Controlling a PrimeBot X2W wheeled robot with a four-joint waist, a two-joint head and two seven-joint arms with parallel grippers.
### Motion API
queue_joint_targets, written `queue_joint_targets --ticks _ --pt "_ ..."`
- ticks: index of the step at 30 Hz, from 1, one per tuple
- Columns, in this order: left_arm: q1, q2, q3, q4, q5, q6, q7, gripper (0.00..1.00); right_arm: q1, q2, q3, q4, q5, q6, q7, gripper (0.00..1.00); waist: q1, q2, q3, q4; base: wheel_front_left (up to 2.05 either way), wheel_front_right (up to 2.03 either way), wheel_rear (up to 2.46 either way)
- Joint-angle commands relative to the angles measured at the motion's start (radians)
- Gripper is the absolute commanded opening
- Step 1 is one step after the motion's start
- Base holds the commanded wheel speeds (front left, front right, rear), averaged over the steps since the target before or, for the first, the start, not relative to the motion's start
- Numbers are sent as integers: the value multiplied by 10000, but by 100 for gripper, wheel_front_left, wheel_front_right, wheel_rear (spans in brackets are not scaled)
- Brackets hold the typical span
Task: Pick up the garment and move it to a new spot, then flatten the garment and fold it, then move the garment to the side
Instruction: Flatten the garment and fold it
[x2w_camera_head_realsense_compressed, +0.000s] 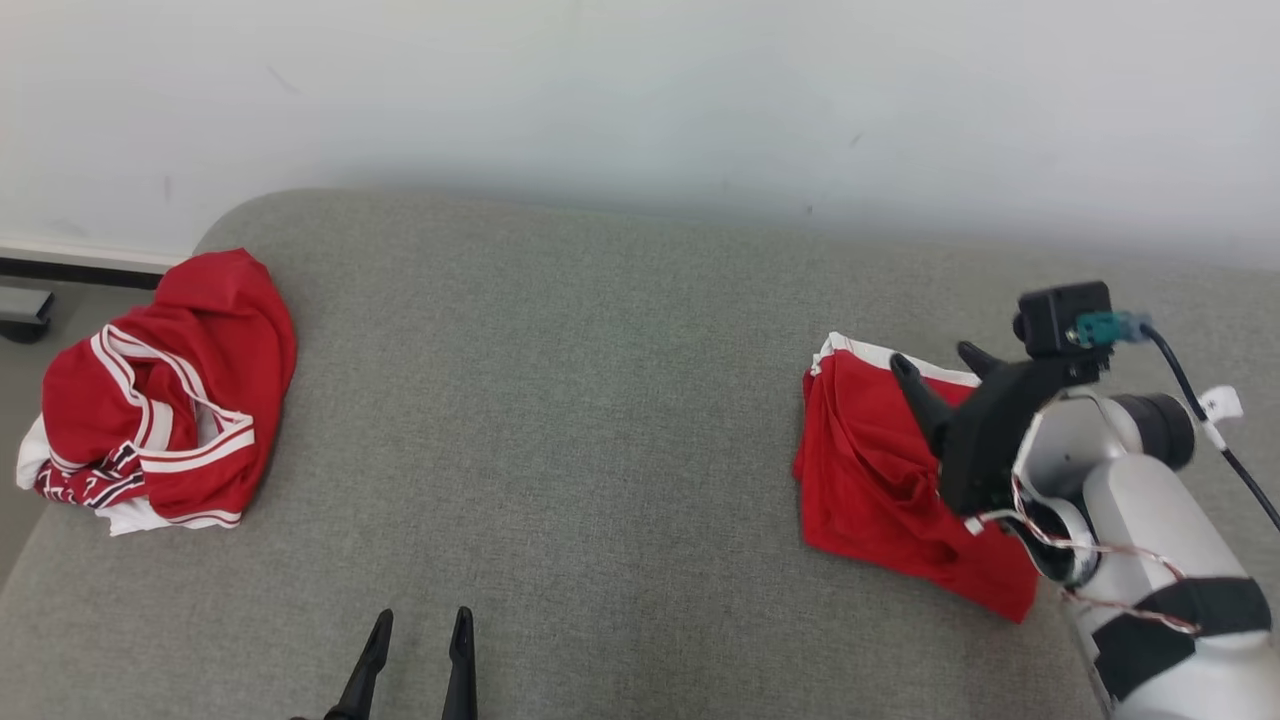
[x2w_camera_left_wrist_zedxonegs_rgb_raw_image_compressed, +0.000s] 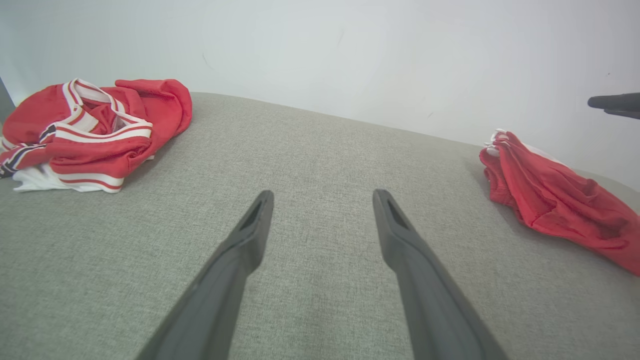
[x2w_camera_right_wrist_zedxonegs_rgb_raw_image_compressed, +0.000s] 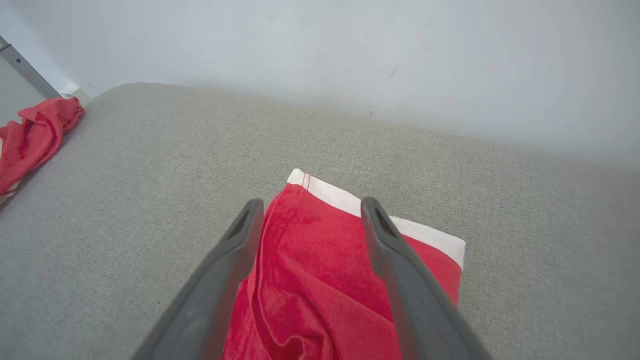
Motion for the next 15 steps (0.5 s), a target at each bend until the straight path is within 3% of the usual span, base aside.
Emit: queue_joint_targets --ticks 1,8,15 --pt "118 -12 37 6 42 -36 -32 100 507 -136 -97 -301 -265 -24 -196 100 0 0 -104 -71 0 0 0" --pt "341 -16 159 -17 -25 -10 -32 100 2007 -130 -495 -1396 -960 -24 -672 100 0 0 -304 -256 0 0 0" --pt "549 -18 303 -114 -24 -1 -32 100 3242 347 -376 -2138 -1449 -24 -1046 100 0 0 -434 -589 0 0 0"
